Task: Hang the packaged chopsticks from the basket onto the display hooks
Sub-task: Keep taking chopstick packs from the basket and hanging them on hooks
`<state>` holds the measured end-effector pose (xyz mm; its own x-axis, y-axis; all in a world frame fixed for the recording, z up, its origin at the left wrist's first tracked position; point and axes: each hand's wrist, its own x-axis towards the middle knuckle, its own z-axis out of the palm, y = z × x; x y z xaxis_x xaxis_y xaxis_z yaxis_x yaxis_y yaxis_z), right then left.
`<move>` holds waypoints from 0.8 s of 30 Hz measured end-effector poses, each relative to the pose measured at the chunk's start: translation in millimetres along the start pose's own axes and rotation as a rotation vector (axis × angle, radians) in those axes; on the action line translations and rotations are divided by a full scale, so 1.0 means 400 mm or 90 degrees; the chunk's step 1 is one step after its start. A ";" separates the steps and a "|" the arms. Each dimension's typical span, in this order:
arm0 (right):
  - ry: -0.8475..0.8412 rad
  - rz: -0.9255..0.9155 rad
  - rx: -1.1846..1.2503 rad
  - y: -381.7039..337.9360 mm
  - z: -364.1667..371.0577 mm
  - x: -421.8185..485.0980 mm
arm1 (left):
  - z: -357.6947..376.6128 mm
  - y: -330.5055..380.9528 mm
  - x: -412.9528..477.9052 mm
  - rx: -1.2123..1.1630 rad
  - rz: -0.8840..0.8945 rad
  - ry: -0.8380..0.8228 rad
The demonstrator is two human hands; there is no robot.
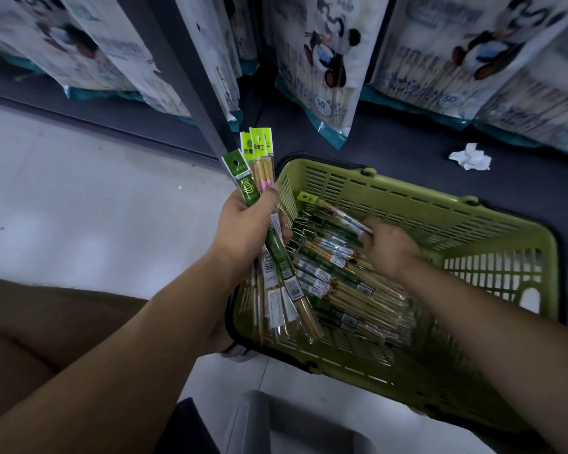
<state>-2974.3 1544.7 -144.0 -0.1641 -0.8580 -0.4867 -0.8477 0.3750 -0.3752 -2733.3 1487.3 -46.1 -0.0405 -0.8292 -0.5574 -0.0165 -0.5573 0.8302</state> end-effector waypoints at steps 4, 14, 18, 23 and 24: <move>0.037 -0.065 0.206 -0.074 -0.118 -0.097 | 0.032 0.009 -0.024 -0.020 -0.026 0.006; 0.152 -0.156 0.537 -0.278 -0.320 -0.316 | 0.150 0.177 -0.171 -0.150 0.077 -0.132; 0.246 -0.195 0.534 -0.312 -0.407 -0.399 | 0.169 0.282 -0.231 -0.144 0.142 -0.194; 0.325 -0.259 0.522 -0.334 -0.581 -0.492 | 0.187 0.425 -0.330 -0.041 0.327 -0.269; 0.342 -0.270 0.538 -0.339 -0.621 -0.508 | 0.190 0.458 -0.350 -0.020 0.362 -0.292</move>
<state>-2951.5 1581.0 201.6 -0.3139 -0.9388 0.1416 -0.3002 -0.0434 -0.9529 -2806.7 1504.4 184.7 -0.4484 -0.8935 0.0258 0.1606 -0.0521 0.9856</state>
